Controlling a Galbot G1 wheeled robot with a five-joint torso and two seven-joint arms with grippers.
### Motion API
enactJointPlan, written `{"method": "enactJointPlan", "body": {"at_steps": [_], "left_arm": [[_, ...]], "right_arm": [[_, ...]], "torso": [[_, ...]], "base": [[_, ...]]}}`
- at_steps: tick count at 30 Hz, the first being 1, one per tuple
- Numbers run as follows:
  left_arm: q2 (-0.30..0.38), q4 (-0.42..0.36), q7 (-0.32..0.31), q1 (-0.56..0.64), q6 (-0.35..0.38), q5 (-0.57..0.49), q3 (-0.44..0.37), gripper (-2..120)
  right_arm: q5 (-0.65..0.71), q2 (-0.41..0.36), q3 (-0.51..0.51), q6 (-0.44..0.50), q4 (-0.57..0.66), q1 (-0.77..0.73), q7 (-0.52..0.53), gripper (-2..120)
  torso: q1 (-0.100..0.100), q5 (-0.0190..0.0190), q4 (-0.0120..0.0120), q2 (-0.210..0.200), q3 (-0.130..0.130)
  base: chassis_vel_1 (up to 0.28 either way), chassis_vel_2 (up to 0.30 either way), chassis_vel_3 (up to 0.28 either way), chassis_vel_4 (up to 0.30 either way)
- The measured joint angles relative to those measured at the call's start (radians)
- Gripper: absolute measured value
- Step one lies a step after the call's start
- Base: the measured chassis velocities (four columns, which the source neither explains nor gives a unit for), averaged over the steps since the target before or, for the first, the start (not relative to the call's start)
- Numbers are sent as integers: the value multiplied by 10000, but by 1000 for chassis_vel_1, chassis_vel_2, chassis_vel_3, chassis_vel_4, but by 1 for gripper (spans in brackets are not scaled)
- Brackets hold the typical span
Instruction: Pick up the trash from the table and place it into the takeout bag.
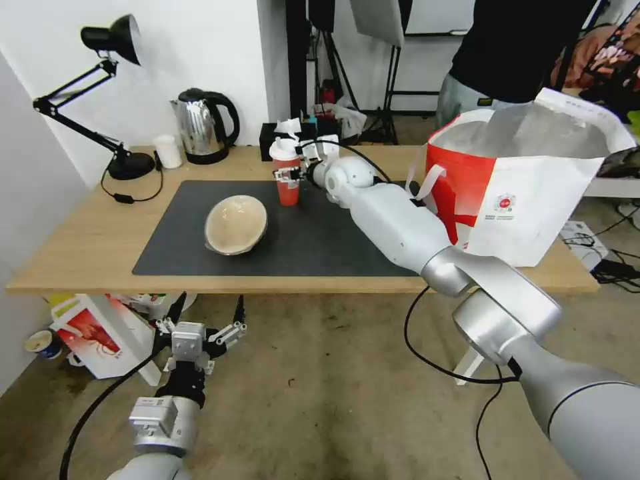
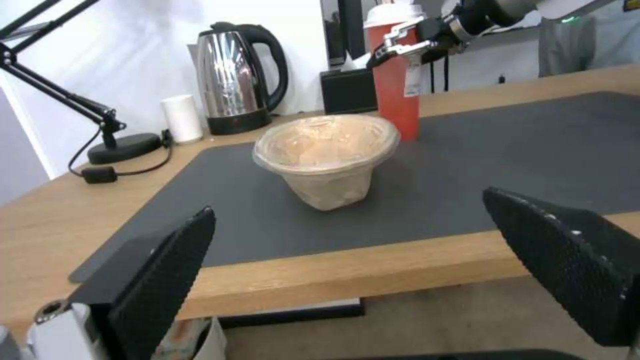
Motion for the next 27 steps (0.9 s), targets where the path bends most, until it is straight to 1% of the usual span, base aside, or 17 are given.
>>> {"method": "enactJointPlan", "body": {"at_steps": [1, 2, 3, 6, 7, 9, 11, 12, 13, 16, 17, 21, 22, 26, 27], "left_arm": [[0, 0, 0, 0, 0, 0, 0, 100], [0, -1, 0, 0, 0, 0, 0, 100], [0, -1, 0, 0, 0, 0, 0, 100], [0, 0, 0, 0, 0, 0, 0, 100], [0, 0, 0, 0, 0, 0, 0, 100], [0, 0, 0, 0, 0, 0, 0, 100], [0, 0, 0, 0, 0, 0, 0, 100], [0, 0, 0, 0, 0, 0, 0, 100], [0, 0, 0, 0, 0, 0, 0, 100], [0, 0, 0, 0, 0, 0, 0, 100], [0, 0, 0, 0, 0, 0, 0, 100], [0, 0, 0, 0, 0, 0, 0, 100], [0, 0, 0, 0, 0, 0, 0, 100], [0, 0, 0, 0, 0, 0, 0, 100], [0, 0, 0, 0, 0, 0, 0, 100]], "right_arm": [[-9, 4, 0, 35, -15, 5, -37, 96], [-19, 3, 0, 105, -32, 10, -97, 92], [-19, 3, 0, 105, -32, 10, -97, 92], [-22, 4, -3, 239, -35, 11, -183, 80], [-22, 4, -3, 239, -35, 11, -183, 80], [-22, 6, -5, 271, -35, 8, -209, 69], [-22, 4, -7, 280, -21, -14, -230, 63], [-22, 4, -7, 280, -21, -14, -230, 63], [-22, -1, -8, 285, -8, -37, -234, 58], [-18, -20, -10, 308, 7, -82, -233, 48], [-18, -20, -10, 308, 7, -82, -233, 48], [-3, -59, -16, 310, 53, -107, -205, 37], [-3, -59, -16, 310, 53, -107, -205, 37], [109, -205, -22, 230, 312, -133, -119, 26], [109, -205, -22, 230, 312, -133, -119, 26]], "torso": [[0, 0, 0, -1, 0], [0, 0, 0, -1, 0], [0, 0, 0, -1, 0], [0, 0, -1, -1, 0], [0, 0, -1, -1, 0], [0, 0, 0, 0, 0], [0, 0, -1, 0, -1], [0, 0, -1, 0, -1], [-1, 0, -1, 0, -2], [-1, 0, -1, 0, -3], [-1, 0, -1, 0, -3], [-1, 1, 0, 0, -2], [-1, 1, 0, 0, -2], [0, 1, 2, -2, 1], [0, 1, 2, -2, 1]], "base": [[0, 0, 0, 0], [0, 0, 0, 0], [0, 0, 0, 0], [0, 0, 0, 0], [0, 0, 0, 0], [0, 0, 0, 0], [0, 0, 0, 0], [0, 0, 0, 0], [0, 0, 0, 0], [0, 0, 0, 0], [0, 0, 0, 0], [0, 0, 0, 0], [0, 0, 0, 0], [0, 0, 0, 0], [0, 0, 0, 0]]}}
